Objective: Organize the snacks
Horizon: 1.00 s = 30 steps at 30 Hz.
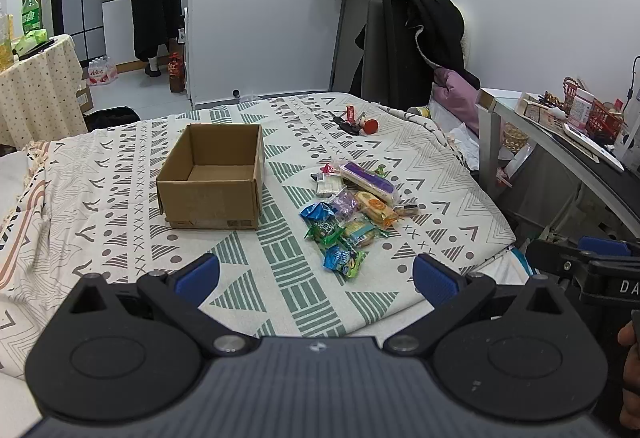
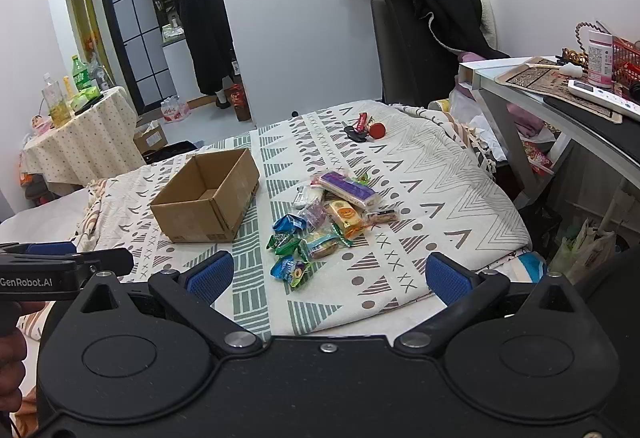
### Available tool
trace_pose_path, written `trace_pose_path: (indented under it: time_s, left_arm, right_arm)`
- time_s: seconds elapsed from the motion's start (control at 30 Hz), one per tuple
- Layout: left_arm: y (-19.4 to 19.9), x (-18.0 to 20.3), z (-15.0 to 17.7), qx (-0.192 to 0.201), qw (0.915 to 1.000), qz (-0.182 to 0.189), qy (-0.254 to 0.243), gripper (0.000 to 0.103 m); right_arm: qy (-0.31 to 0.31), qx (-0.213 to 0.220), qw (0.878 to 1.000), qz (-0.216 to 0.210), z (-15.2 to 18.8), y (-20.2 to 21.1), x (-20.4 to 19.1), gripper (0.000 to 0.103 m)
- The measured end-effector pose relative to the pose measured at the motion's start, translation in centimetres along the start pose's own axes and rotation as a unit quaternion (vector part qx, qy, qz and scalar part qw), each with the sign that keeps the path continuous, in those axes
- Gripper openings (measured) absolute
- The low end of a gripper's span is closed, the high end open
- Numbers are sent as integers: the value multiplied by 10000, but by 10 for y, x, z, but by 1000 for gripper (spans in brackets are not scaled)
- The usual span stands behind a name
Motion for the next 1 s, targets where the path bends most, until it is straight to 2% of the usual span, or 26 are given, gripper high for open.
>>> trace_pose_path:
  time_s: [1.0]
  left_arm:
    - [-2, 1, -8, 34, 10000, 75, 49, 102]
  right_arm:
    - [45, -72, 10000, 17, -3, -3, -3, 103]
Point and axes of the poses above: each gripper's, at about its wrist camera, not at the fingertips, and y roughly against the way its jaws point, x to its right, z to its underside, the point moved 9 cm from there along -y, roughly the way its jaws point, and after that the axes turned 11 degrees about x, right-handed, at the moved point
